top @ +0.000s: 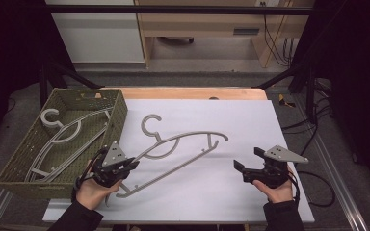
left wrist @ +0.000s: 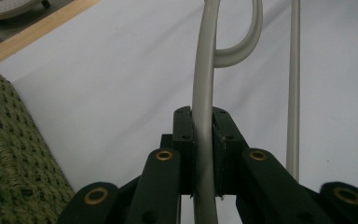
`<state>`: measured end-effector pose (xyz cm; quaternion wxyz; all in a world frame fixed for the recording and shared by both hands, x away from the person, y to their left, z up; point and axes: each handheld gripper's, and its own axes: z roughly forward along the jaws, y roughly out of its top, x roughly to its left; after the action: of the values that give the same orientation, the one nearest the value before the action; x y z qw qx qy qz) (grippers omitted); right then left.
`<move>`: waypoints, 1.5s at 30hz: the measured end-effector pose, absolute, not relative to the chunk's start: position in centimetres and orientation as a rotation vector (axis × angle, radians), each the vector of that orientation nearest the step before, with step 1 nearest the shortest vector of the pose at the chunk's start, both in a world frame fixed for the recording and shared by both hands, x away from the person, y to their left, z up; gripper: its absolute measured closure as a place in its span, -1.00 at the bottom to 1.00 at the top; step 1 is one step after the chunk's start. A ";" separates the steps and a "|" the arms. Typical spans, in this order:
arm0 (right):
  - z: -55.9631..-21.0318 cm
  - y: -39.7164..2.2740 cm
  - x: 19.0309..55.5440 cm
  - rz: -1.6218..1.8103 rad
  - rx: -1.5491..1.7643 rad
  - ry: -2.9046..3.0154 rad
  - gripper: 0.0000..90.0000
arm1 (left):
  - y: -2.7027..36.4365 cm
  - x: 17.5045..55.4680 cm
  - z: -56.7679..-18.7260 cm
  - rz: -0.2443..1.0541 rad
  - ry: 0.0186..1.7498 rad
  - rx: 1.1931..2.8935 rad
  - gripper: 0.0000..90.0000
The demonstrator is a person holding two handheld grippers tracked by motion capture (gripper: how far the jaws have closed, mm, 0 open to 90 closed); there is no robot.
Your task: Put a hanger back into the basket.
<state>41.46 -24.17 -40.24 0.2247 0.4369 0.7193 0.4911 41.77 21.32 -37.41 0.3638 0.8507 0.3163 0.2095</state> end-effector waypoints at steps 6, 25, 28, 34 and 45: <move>-40.6 -25.5 41.5 1.324 1.249 1.947 -0.89 | 22.2 41.4 -36.2 0.552 0.833 2.141 0.82; -41.0 -26.3 41.6 1.285 1.264 1.926 -0.98 | 26.6 40.7 -31.8 0.625 0.880 2.001 0.82; -41.0 -26.3 41.6 1.299 1.260 1.922 -0.98 | 27.6 40.7 -31.1 0.633 0.893 1.970 0.82; -40.9 -26.2 41.5 1.315 1.243 1.930 -0.98 | 29.2 41.2 -29.5 0.676 0.910 1.945 0.82; -40.9 -26.0 41.5 1.311 1.235 1.945 -0.98 | 33.1 43.0 -27.4 0.755 0.980 1.932 0.82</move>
<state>41.51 -25.99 -40.91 0.2433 0.4519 0.7117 0.4797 43.02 33.14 -27.45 0.4112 0.7677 0.3893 0.3001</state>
